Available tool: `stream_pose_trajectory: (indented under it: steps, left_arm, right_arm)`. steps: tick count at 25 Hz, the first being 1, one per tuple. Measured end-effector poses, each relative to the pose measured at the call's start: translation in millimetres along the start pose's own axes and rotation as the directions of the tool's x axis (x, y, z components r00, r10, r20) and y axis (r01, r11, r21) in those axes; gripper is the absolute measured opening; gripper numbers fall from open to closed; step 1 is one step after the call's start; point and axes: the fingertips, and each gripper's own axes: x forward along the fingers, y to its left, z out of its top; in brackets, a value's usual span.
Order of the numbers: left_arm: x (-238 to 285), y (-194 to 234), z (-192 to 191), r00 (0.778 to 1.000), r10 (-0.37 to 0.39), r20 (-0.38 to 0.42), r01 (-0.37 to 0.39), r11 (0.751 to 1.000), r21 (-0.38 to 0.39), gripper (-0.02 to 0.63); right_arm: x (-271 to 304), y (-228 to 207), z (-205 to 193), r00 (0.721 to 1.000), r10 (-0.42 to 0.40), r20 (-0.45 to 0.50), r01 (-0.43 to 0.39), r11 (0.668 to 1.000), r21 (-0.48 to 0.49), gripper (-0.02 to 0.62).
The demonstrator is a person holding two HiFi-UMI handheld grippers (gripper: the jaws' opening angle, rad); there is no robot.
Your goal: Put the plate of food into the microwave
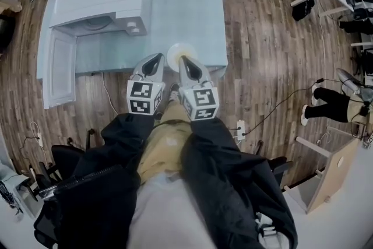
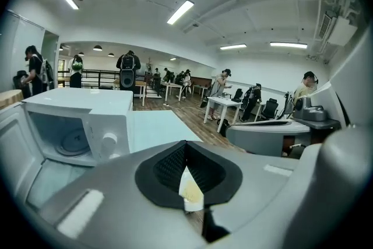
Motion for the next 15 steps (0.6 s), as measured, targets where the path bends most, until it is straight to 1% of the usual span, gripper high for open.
stream_pose_trajectory:
  steps: [7, 11, 15]
  left_arm:
    - [31, 3, -31, 0.995, 0.020, -0.097, -0.024, 0.999, -0.043, 0.002]
    - [40, 4, -56, 0.989, 0.015, -0.149, -0.025, 0.998, -0.065, 0.002]
    - [48, 5, -79, 0.979, 0.000, -0.203, -0.017, 0.996, -0.086, 0.003]
  right_arm:
    - [19, -27, -27, 0.996, 0.030, -0.089, -0.028, 0.999, 0.024, -0.002]
    - [22, -38, -52, 0.987, 0.019, -0.159, -0.010, 0.998, 0.057, -0.002]
    - [28, -46, -82, 0.973, 0.011, -0.231, 0.013, 0.995, 0.103, -0.002]
